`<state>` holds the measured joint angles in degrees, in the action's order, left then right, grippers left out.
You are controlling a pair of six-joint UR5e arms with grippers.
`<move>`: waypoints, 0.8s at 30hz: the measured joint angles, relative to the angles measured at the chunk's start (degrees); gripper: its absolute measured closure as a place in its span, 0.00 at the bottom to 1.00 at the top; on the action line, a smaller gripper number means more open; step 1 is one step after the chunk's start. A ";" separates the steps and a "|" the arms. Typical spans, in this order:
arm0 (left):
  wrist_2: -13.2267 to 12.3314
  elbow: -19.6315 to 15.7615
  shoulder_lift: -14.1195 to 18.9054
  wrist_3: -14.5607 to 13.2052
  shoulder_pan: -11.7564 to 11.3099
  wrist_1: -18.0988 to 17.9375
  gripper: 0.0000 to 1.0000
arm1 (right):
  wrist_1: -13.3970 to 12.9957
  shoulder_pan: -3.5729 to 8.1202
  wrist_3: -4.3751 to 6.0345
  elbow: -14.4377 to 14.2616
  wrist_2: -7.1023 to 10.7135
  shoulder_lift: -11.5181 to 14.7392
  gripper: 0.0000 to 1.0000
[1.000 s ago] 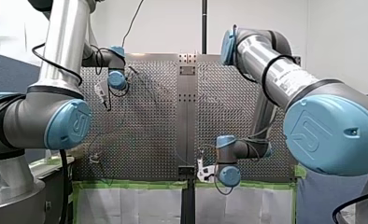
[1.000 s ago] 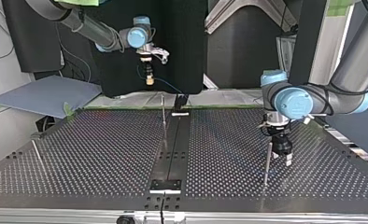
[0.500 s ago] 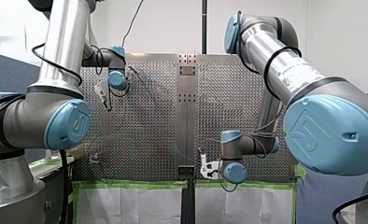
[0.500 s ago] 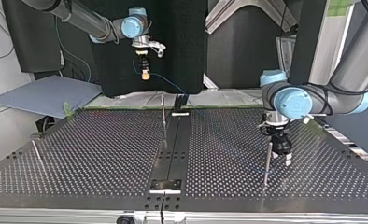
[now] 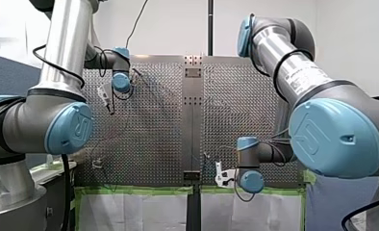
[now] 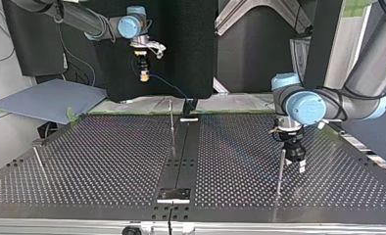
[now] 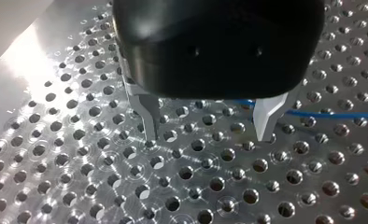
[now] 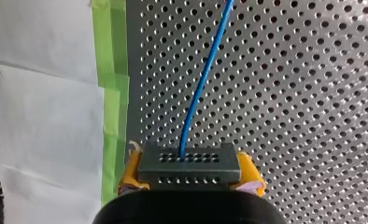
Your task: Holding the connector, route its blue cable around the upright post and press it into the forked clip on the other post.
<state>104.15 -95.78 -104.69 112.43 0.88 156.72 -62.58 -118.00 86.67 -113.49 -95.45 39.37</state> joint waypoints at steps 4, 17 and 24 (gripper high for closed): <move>0.03 0.00 0.00 -0.50 0.30 0.22 0.00 | -0.58 2.10 -0.07 -0.04 2.07 -0.02 1.00; 2.03 -0.04 0.15 -0.73 1.60 4.80 0.00 | -0.90 3.77 0.00 -0.06 4.83 -0.03 1.00; 3.35 -1.94 2.08 -1.51 1.61 7.86 0.00 | -1.04 3.72 0.40 -0.05 5.56 -0.03 1.00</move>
<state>107.50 -97.72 -102.60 110.92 2.49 164.57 -63.62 -114.29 87.07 -113.53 -89.88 39.34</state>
